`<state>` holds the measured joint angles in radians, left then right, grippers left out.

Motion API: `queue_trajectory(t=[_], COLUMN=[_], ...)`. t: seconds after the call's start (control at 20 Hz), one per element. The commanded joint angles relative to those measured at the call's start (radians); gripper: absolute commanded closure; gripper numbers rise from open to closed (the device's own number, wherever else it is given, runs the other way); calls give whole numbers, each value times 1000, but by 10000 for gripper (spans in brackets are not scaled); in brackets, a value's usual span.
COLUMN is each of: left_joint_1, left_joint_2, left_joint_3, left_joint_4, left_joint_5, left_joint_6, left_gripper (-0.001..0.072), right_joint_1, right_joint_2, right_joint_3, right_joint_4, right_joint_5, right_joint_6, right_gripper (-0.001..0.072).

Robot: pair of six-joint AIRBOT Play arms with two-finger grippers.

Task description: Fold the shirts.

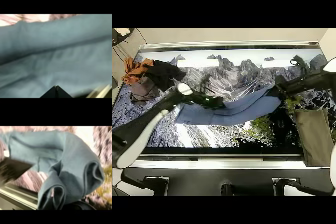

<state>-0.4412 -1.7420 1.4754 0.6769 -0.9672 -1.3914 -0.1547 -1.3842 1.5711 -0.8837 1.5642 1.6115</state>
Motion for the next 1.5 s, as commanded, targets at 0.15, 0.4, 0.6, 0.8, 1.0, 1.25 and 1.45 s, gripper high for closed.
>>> queue_trajectory(t=[0.15, 0.4, 0.6, 0.8, 1.0, 1.25, 1.45], left_joint_1=[-187, -258, -93, 167, 420, 574, 557], left_joint_2=[-172, -224, -72, 226, 507, 721, 758], left_joint_3=[-3, -2, -2, -2, -2, -3, -3], left_joint_4=[-472, -802, -534, -105, 39, 39, 42], left_joint_5=[108, 130, 172, 171, 148, 66, 65], left_joint_6=[53, 234, 225, 94, 51, 51, 51], left_gripper=[677, 680, 682, 682, 681, 680, 680], right_joint_1=[31, 31, 109, 317, 486, 577, 598], right_joint_2=[265, 283, 205, 53, -157, -359, -413], right_joint_3=[1, 1, 1, 1, 1, 1, 2], right_joint_4=[-80, -124, -121, -113, 12, 175, 225], right_joint_5=[64, 37, -40, -259, -455, -623, -657], right_joint_6=[134, 193, 203, 204, 207, 208, 190], right_gripper=[665, 662, 664, 664, 663, 663, 20])
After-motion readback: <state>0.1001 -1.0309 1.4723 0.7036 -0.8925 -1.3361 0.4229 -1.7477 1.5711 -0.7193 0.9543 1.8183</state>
